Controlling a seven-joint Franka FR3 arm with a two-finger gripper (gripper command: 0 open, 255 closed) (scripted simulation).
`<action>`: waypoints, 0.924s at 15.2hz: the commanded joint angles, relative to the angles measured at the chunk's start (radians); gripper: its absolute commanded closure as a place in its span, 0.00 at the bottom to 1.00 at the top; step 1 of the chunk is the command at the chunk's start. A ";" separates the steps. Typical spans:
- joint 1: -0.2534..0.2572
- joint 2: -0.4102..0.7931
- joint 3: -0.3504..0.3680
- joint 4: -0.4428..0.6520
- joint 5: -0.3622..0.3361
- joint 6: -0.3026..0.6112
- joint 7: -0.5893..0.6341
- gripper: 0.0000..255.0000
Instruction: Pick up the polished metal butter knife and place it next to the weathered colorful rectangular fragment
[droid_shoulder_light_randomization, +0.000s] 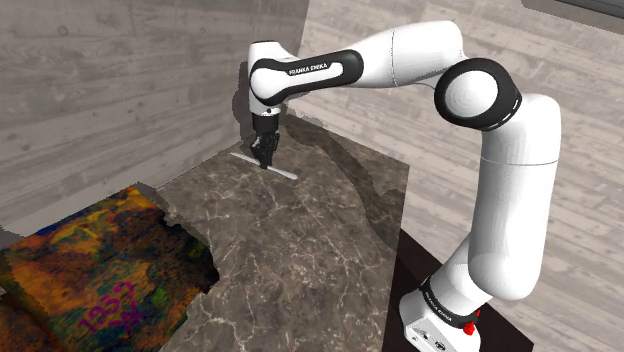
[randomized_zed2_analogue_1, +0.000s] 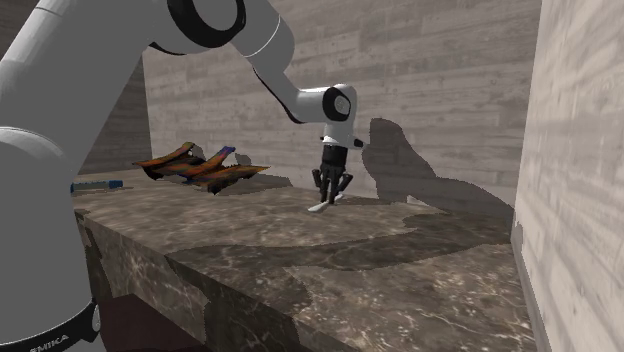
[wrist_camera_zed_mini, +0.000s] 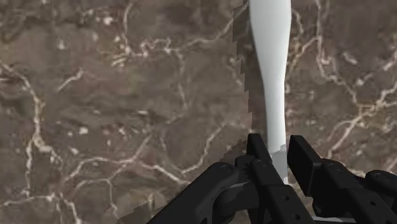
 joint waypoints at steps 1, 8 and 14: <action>0.001 -0.004 0.002 0.008 0.002 -0.017 -0.001 1.00; 0.000 -0.034 0.005 0.058 0.008 -0.097 -0.004 1.00; 0.001 -0.053 0.007 0.112 0.012 -0.168 -0.006 1.00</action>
